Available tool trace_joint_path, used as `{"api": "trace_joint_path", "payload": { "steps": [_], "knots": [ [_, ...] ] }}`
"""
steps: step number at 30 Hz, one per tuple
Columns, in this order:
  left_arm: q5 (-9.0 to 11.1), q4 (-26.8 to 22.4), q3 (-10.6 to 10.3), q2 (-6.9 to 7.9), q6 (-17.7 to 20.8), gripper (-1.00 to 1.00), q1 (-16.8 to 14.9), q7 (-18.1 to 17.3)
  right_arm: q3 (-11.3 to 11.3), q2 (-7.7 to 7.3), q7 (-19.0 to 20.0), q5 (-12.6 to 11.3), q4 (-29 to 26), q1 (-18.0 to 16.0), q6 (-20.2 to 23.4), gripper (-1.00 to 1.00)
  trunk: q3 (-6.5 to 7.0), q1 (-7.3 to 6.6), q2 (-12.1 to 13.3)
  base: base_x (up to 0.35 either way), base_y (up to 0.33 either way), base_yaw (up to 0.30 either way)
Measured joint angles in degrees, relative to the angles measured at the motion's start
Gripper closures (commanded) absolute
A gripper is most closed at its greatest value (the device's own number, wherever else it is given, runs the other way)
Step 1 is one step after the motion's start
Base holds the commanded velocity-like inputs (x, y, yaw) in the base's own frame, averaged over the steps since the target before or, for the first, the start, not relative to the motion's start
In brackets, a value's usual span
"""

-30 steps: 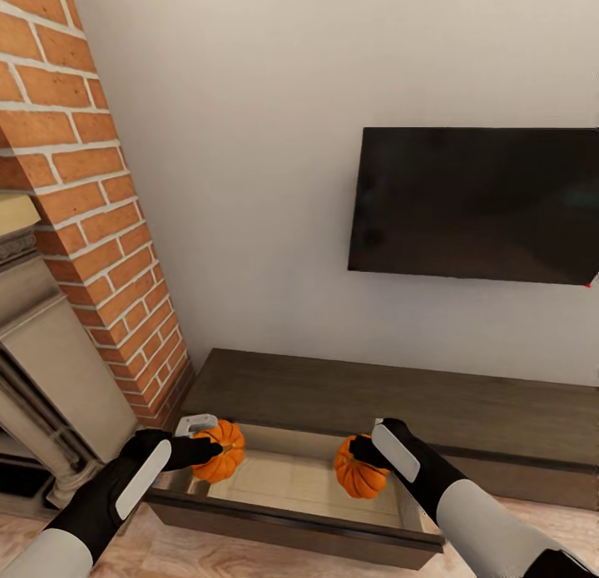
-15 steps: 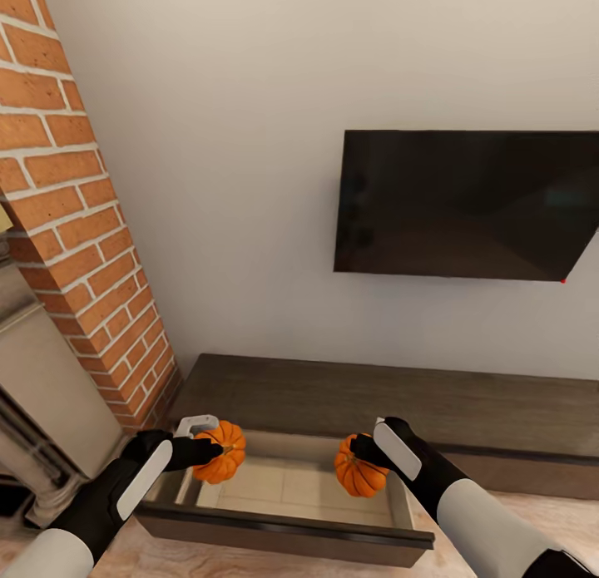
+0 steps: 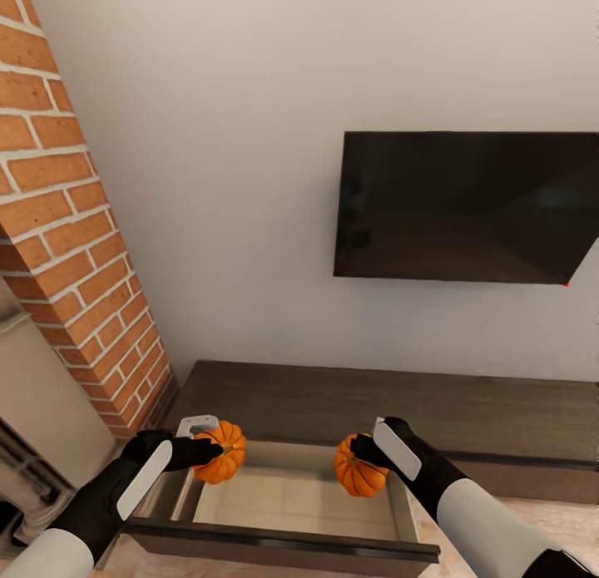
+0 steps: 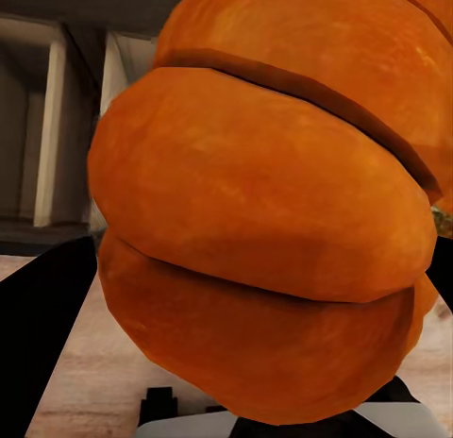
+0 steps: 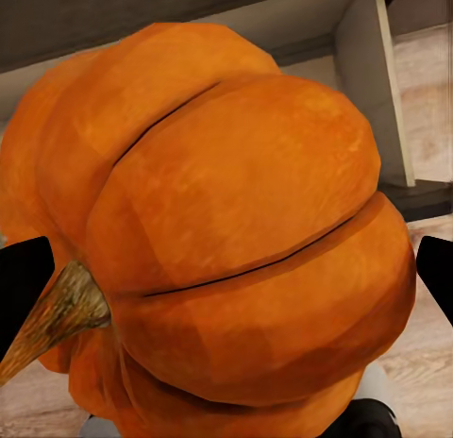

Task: Place each of the two pumpkins and all three candles from the living room inside a cabinet in the living room (use any cabinet), then make sure every cabinet is closed, and position the cauldron so it is next to a table in the living room.

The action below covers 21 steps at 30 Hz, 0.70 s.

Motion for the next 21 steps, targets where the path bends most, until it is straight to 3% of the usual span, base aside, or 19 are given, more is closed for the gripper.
{"api": "trace_joint_path", "payload": {
  "steps": [21],
  "knots": [
    [-0.01,0.0,0.3,0.0,-0.07,1.0,-0.01,0.0,0.08,0.09,-0.07,0.08,-0.08,-0.01,-0.25,1.0,0.06,-0.01,0.0,0.132,-0.015,-0.008]
  ]
}}
